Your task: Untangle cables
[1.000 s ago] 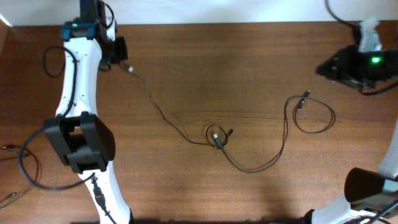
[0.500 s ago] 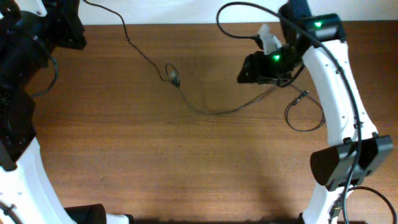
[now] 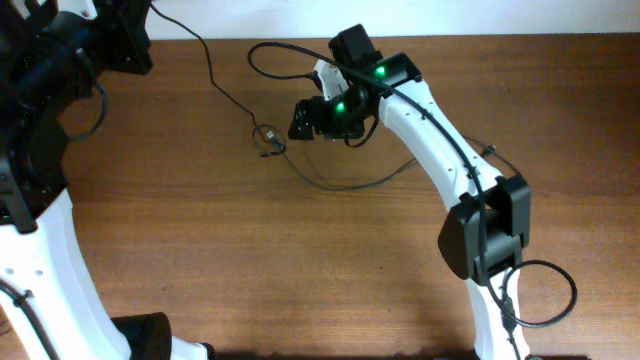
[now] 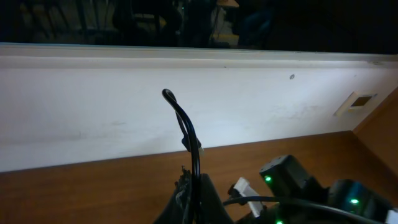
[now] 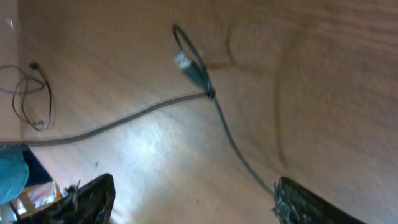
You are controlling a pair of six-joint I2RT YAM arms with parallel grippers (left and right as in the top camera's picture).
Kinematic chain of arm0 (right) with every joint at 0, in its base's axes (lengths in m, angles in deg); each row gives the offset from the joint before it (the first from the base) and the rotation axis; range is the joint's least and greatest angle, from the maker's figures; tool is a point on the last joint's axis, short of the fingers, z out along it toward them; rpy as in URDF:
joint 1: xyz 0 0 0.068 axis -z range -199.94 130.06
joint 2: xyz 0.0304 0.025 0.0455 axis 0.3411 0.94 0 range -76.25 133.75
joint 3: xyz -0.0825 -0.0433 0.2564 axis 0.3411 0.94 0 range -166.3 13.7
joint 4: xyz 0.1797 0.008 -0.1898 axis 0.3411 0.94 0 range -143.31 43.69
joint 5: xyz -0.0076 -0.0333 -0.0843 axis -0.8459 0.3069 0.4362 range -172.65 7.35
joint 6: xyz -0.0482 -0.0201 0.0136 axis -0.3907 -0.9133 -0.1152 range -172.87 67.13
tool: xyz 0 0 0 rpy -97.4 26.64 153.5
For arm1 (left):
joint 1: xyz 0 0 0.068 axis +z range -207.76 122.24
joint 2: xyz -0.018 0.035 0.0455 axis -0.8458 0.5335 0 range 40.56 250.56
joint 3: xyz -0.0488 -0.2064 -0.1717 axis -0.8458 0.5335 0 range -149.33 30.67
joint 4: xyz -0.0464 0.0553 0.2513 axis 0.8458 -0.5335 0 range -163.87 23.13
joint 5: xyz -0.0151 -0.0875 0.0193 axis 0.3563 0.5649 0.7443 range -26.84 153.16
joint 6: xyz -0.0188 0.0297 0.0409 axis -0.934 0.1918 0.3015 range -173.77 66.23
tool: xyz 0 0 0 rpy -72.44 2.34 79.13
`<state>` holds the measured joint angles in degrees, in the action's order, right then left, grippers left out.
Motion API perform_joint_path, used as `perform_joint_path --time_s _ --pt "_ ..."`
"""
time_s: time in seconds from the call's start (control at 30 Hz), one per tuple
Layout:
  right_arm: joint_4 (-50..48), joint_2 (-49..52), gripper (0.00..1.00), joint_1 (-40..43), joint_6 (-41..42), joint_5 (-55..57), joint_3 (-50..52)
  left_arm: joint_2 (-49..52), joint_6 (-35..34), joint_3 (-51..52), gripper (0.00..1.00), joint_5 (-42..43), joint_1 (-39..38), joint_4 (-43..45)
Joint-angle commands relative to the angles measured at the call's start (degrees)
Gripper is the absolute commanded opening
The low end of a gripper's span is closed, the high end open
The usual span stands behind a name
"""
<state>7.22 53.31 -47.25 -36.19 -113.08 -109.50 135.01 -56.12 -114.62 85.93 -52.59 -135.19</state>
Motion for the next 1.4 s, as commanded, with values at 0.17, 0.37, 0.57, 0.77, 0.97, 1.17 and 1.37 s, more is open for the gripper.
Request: perform_joint_path --time_s 0.17,0.37,0.57,0.77,0.97,1.17,1.37 --pt "-12.4 6.0 0.82 -1.3 6.6 -0.6 0.2 0.0 1.1 0.2 0.00 1.9 0.1 0.0" --pt "-17.7 10.9 0.69 -3.5 8.6 0.8 0.2 0.0 1.1 0.2 0.00 1.9 0.1 -0.6" --pt "-21.5 15.1 0.28 -3.8 12.7 4.6 0.2 0.0 1.1 0.2 0.00 1.9 0.1 -0.9" --pt "-16.6 12.5 0.04 -0.7 11.5 5.2 -0.2 0.4 1.1 0.2 0.00 1.9 0.1 -1.0" --pt "-2.9 -7.5 0.04 9.6 0.8 2.6 -1.2 4.9 1.1 0.2 0.00 -2.0 0.2 -2.1" --pt "13.2 -21.1 0.04 28.4 -5.6 2.9 -1.2 10.1 1.1 0.2 0.00 -21.0 0.2 -3.0" --pt "18.6 -20.1 0.04 41.3 -5.3 15.3 -1.0 11.5 1.1 0.2 0.00 -31.9 0.3 -3.3"
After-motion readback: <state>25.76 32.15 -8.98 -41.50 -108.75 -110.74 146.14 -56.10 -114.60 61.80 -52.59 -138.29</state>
